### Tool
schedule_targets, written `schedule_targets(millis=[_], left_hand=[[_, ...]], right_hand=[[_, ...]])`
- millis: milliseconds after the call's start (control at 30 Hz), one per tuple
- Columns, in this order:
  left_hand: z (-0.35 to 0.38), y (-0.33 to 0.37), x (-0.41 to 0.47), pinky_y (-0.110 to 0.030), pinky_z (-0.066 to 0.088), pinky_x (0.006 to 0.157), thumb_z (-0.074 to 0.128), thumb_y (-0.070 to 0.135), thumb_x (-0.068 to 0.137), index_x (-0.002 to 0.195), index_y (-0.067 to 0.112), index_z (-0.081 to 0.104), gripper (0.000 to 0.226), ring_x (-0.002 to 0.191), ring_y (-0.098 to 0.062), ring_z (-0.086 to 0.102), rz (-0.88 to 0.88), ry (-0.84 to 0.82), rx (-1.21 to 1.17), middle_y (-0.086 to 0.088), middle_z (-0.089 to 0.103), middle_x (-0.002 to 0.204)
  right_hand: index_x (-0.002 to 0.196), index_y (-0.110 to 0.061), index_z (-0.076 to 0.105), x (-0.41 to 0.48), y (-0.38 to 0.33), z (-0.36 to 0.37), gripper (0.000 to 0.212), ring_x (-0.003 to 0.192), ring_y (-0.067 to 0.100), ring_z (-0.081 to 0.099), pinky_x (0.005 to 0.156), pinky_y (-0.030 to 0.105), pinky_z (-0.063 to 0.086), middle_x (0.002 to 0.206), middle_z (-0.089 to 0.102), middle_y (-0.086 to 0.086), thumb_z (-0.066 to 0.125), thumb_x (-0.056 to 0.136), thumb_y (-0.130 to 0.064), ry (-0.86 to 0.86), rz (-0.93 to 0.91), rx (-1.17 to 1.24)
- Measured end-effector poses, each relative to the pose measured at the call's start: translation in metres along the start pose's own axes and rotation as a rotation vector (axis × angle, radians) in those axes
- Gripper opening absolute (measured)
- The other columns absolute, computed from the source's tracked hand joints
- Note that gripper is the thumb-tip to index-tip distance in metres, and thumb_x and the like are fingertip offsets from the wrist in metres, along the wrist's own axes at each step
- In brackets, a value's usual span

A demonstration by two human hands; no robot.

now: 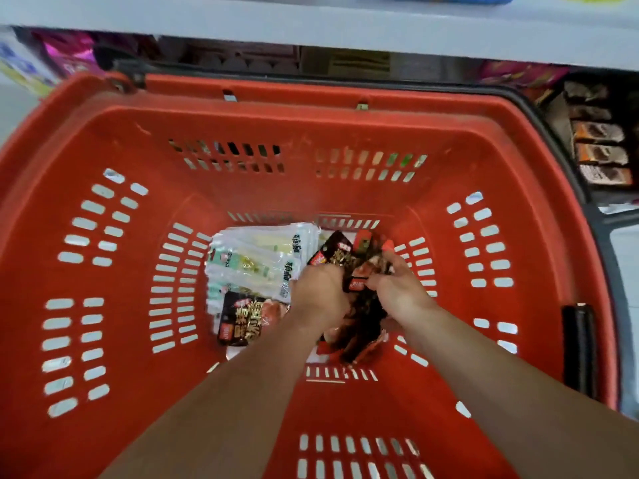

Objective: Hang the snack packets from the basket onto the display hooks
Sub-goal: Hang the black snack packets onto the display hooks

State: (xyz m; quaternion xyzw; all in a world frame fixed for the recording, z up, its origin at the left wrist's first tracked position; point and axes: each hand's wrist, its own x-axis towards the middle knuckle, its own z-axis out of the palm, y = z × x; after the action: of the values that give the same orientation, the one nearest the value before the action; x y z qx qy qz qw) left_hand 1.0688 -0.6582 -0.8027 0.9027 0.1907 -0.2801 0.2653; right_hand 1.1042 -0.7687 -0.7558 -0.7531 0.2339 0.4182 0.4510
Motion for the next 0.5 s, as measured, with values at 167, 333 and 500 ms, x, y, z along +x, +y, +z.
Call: schedule_targets(millis=[167, 333, 500], left_hand=[[-0.062, -0.008, -0.053, -0.024, 0.039, 0.063, 0.062, 0.015, 0.089, 0.098, 0.017, 0.064, 0.010, 0.075, -0.017, 0.057, 0.023, 0.147, -0.161, -0.001, 0.066, 0.084], [-0.116, -0.017, -0.117, -0.033, 0.054, 0.065, 0.066, 0.006, 0.085, 0.086, 0.023, 0.069, 0.018, 0.069, -0.026, 0.067, -0.173, 0.192, -0.701, -0.002, 0.070, 0.076], [-0.149, -0.007, -0.175, -0.056, 0.051, 0.090, 0.065, -0.003, 0.086, 0.085, 0.022, 0.069, 0.025, 0.091, -0.032, 0.069, -0.322, 0.129, -1.025, -0.008, 0.074, 0.087]], right_hand=[[0.145, -0.038, 0.032, -0.057, -0.022, -0.020, 0.062, 0.102, 0.018, 0.053, 0.091, 0.045, 0.052, 0.122, 0.056, -0.005, 0.057, 0.093, -0.015, -0.042, 0.035, 0.176], [0.144, -0.046, 0.030, -0.123, -0.031, -0.031, 0.090, 0.107, 0.013, 0.059, 0.099, 0.047, 0.045, 0.125, 0.061, -0.009, 0.081, 0.070, -0.037, -0.153, 0.062, 0.344], [0.134, -0.053, 0.042, -0.170, -0.037, -0.035, 0.098, 0.120, 0.023, 0.058, 0.105, 0.060, 0.039, 0.129, 0.063, -0.003, 0.092, 0.051, -0.044, -0.317, 0.050, 0.457]])
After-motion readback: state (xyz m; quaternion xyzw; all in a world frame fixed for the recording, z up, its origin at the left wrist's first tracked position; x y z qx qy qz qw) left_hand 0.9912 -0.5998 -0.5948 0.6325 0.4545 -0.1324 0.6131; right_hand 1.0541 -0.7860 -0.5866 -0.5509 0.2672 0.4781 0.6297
